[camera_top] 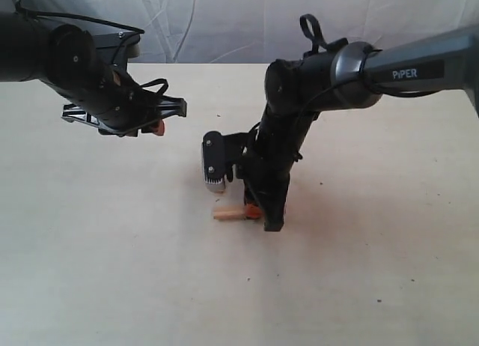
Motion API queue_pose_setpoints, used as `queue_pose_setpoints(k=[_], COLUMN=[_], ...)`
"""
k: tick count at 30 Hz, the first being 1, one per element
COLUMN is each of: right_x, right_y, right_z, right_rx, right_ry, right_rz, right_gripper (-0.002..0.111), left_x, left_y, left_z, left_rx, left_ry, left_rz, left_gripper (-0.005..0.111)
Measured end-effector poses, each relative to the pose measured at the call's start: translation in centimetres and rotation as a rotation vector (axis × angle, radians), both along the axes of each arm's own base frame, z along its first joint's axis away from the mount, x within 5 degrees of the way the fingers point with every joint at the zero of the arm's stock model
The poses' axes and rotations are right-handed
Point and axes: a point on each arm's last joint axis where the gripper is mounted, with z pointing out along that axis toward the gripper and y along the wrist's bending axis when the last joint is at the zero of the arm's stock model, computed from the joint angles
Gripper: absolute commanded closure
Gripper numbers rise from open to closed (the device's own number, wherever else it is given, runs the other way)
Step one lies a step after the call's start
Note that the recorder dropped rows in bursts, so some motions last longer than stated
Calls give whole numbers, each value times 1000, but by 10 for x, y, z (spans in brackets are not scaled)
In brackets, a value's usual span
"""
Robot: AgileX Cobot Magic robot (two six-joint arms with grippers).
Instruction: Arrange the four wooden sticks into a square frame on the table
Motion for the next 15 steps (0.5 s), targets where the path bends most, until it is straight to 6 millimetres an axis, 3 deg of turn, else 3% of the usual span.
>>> queue_pose_setpoints(k=[6, 11, 15], right_x=[19, 26, 29], right_y=[5, 4, 3], right_z=[31, 26, 11], right_rx=[72, 56, 20], right_ry=[-112, -172, -168], right_rz=[-38, -39, -50], right_gripper=[109, 109, 109], left_x=[5, 10, 14], left_y=[-3, -6, -9], left_z=[-14, -30, -45], left_rx=[-36, -76, -121], left_ry=[19, 29, 48], left_rz=[27, 60, 105], left_gripper=[65, 65, 65])
